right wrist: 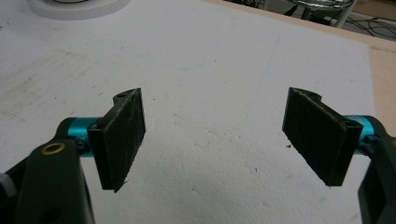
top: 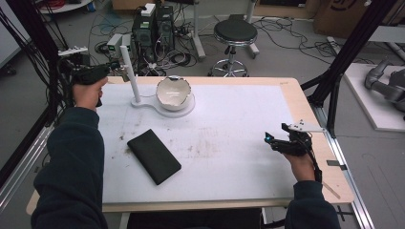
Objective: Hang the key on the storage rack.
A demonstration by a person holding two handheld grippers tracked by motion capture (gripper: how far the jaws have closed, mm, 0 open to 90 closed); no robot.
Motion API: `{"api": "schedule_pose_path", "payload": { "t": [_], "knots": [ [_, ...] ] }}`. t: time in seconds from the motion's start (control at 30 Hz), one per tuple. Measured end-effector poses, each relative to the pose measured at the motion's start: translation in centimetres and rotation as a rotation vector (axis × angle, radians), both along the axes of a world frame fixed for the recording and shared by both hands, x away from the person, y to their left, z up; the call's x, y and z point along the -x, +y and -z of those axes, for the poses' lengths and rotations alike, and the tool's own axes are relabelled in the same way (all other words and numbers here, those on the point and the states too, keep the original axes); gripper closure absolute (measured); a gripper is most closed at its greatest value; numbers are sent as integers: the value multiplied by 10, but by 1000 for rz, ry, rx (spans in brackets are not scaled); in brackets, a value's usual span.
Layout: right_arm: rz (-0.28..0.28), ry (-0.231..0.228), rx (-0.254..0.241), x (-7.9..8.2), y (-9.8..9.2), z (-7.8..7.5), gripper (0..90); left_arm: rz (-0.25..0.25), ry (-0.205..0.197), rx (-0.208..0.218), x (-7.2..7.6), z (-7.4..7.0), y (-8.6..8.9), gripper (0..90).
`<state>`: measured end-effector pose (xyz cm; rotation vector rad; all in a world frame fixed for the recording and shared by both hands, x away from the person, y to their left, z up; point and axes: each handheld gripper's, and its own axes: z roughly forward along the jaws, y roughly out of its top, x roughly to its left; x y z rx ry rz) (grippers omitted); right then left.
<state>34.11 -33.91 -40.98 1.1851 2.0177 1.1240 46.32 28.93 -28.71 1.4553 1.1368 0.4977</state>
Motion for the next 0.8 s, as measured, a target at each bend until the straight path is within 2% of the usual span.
{"api": "schedule_pose_path", "payload": {
  "t": [0.23, 0.43, 0.5, 0.63, 0.7, 0.73, 0.77, 0.8],
  "knots": [
    [-5, 5, 2, 0, 0, 0, 215, -22, 8, 23, -5, 2, 2, 877],
    [-11, 11, 4, -1, 0, 1, 215, -20, 11, 43, -7, 3, 5, 876],
    [-12, 10, 2, 0, 0, 1, 215, -26, 28, 39, -8, 5, 6, 875],
    [-12, 13, 4, -1, 0, 1, 215, -47, 36, 24, -9, 11, 5, 878],
    [-13, 15, 4, -1, 0, 1, 216, -72, 34, 37, -8, 14, 6, 812],
    [-13, 15, 4, -1, 0, 1, 216, -81, 43, 41, -7, 16, 7, 812],
    [-14, 15, 2, -1, 0, 1, 215, -104, 44, 29, -4, 19, 9, 711],
    [-13, 16, 1, 0, 1, 1, 215, -104, 44, 29, -4, 19, 9, 702]
  ]
}}
